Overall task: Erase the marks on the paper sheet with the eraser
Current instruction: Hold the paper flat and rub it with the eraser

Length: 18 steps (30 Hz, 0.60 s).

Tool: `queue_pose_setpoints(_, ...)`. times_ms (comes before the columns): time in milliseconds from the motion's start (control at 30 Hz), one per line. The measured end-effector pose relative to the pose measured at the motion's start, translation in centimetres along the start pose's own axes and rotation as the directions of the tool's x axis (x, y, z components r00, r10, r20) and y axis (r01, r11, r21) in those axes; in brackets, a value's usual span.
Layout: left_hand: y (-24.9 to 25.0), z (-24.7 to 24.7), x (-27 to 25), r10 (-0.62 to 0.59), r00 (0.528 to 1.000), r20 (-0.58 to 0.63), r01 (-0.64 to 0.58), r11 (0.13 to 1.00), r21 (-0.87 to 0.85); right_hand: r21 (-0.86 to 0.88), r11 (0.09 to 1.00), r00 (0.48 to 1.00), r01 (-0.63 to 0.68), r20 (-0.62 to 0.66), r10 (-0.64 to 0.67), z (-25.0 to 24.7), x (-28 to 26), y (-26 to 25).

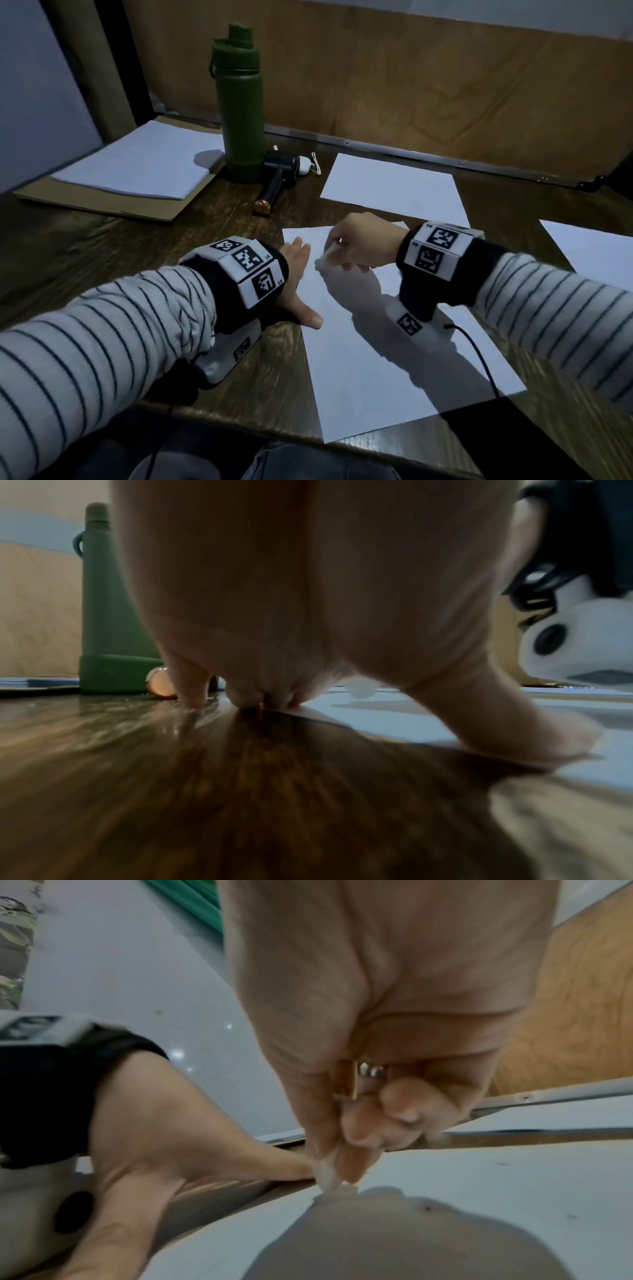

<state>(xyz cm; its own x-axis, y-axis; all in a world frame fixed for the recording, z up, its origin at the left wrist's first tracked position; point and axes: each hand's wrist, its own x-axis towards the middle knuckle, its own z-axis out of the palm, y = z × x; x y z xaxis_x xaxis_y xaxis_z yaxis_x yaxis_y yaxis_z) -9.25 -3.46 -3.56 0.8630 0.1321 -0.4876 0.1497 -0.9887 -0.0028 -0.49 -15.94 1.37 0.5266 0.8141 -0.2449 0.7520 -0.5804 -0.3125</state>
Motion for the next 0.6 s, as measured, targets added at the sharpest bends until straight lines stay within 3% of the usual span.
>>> queue_pose_setpoints(100,-0.3,0.2,0.2,-0.015,1.000,0.008,0.015,0.999,0.029,-0.021,1.000,0.997,-0.014,-0.074,0.012,0.4,1.9,-0.1)
queue_pose_setpoints(200,-0.2,0.2,0.2,-0.016,1.000,0.007,0.016,1.000,0.022,-0.129,0.990,0.993,0.059,-0.091,-0.071,0.9,0.9,-0.4)
queue_pose_setpoints(300,0.1,0.0,0.1,-0.023,1.000,0.019,0.023,1.000,0.013,-0.123,0.977,0.982,0.176,0.083,-0.167,1.4,-1.6,-0.2)
queue_pose_setpoints(400,0.3,-0.3,-0.2,-0.029,0.999,0.031,0.029,0.999,0.020,-0.066,0.987,0.976,0.146,0.172,-0.133,1.1,-2.0,0.4)
queue_pose_setpoints(600,0.3,-0.5,-0.7,-0.026,0.999,0.039,0.025,1.000,0.020,-0.086,0.996,0.993,0.009,-0.116,-0.019,0.7,1.8,0.5)
